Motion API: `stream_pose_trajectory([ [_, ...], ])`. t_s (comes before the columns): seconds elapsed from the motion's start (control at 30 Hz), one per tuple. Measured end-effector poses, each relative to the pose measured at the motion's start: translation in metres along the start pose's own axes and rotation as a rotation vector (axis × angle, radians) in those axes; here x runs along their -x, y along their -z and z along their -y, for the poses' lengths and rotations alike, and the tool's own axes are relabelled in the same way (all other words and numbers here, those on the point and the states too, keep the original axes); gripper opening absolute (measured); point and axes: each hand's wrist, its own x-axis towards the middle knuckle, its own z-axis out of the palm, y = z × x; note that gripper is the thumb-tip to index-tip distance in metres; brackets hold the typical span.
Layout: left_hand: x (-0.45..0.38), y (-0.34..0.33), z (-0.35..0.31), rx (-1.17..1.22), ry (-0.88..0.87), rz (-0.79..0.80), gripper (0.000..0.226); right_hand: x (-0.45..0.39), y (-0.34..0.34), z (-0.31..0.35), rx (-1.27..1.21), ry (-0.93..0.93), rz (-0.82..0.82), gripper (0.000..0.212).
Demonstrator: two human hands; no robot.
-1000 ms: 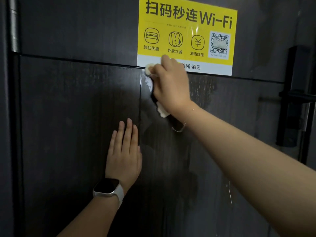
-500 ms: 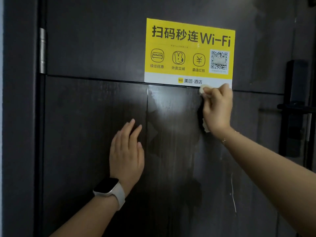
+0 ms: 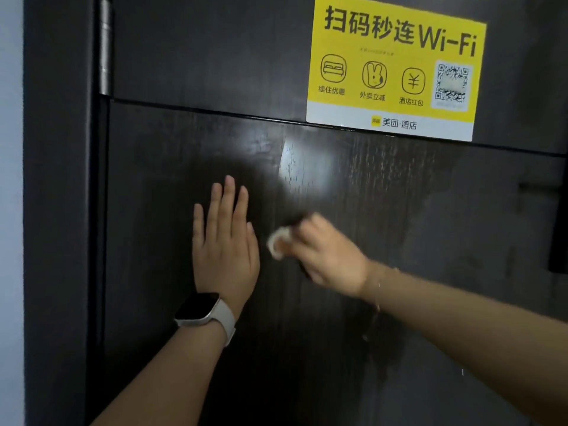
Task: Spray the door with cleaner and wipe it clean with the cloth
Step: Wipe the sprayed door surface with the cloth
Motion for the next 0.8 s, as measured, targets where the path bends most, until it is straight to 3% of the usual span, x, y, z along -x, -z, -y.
stream_pose_trajectory([
  [0.1,-0.001,0.002,0.0,0.01,-0.005,0.013,0.05,0.044,-0.008,0.029,0.026,0.2,0.215,0.034],
  [0.17,-0.001,0.002,0.001,0.025,-0.003,0.016,0.05,0.024,0.005,0.016,0.039,0.251,0.249,0.037],
  [0.23,-0.002,0.002,0.002,0.044,-0.002,0.005,0.05,-0.02,0.022,-0.013,0.075,0.107,0.138,0.026],
  [0.33,-0.001,0.001,0.003,0.073,0.007,-0.029,0.051,-0.089,0.043,-0.056,0.151,-0.126,-0.168,0.008],
  [0.47,0.0,0.0,0.005,0.237,0.01,-0.088,0.052,-0.117,0.029,-0.048,0.135,-0.388,-0.405,0.01],
  [0.53,0.001,0.0,0.008,0.326,0.011,-0.125,0.053,-0.086,0.008,-0.015,0.092,-0.385,-0.34,0.012],
  [0.7,0.0,0.0,0.009,0.369,0.044,-0.133,0.051,0.035,-0.031,0.073,0.001,-0.087,0.067,0.028],
  [0.8,0.0,0.001,0.007,0.281,0.001,-0.088,0.051,0.043,-0.024,0.064,-0.004,0.124,0.197,0.039],
])
